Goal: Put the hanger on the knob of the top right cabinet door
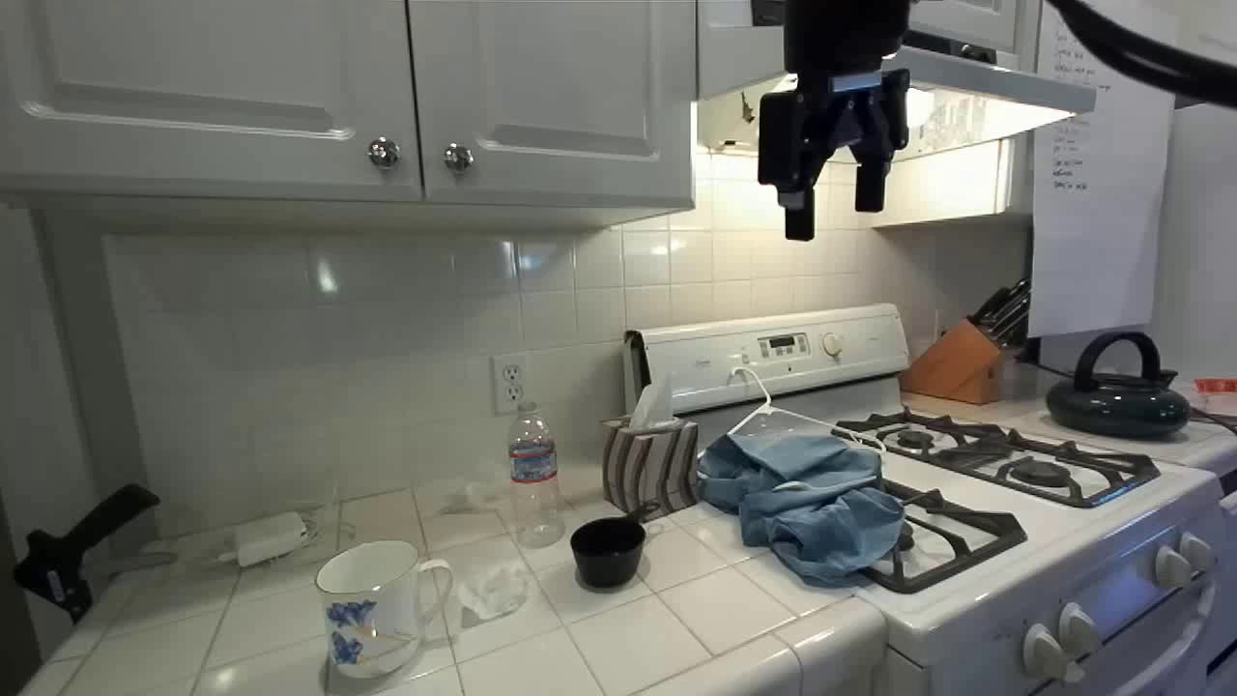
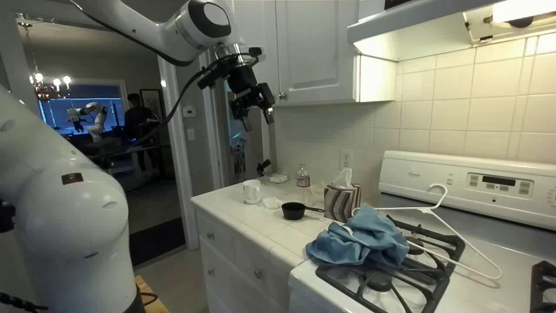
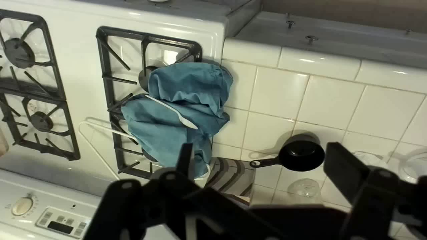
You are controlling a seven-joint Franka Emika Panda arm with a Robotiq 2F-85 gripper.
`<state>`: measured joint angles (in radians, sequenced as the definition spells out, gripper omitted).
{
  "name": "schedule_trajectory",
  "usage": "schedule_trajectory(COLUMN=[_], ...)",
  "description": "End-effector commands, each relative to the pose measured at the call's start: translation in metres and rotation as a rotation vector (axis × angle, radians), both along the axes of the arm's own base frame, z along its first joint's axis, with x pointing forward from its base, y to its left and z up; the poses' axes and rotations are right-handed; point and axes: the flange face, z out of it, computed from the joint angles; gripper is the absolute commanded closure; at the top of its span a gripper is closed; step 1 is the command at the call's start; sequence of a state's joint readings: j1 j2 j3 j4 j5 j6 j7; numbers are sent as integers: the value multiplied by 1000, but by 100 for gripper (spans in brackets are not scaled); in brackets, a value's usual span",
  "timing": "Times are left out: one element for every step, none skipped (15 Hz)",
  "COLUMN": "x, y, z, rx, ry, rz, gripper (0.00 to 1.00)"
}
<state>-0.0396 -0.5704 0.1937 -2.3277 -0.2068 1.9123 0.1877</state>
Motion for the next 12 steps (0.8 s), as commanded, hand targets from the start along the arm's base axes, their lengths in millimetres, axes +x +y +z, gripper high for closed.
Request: schedule_trajectory(x=[0, 0, -2, -4, -7, -8, -9, -8, -8, -8, -8, -8], y=[0, 0, -2, -6, -12, -20, -28, -40, -53, -64, -79, -93], z=[0, 0, 0, 0, -1, -2, -4, -8, -13, -18, -25, -32], rx=[0, 0, -18, -27, -40, -60, -83, -94, -111, -121, -121, -120], ry=[1, 1, -5, -17, -29, -51, -68, -89, -111, -145, -178, -211], rz=[0, 0, 6, 10, 27, 75, 118, 152, 178, 221, 272, 312], gripper=[0, 0, 0, 0, 0, 0, 0, 0, 0, 0, 0, 0])
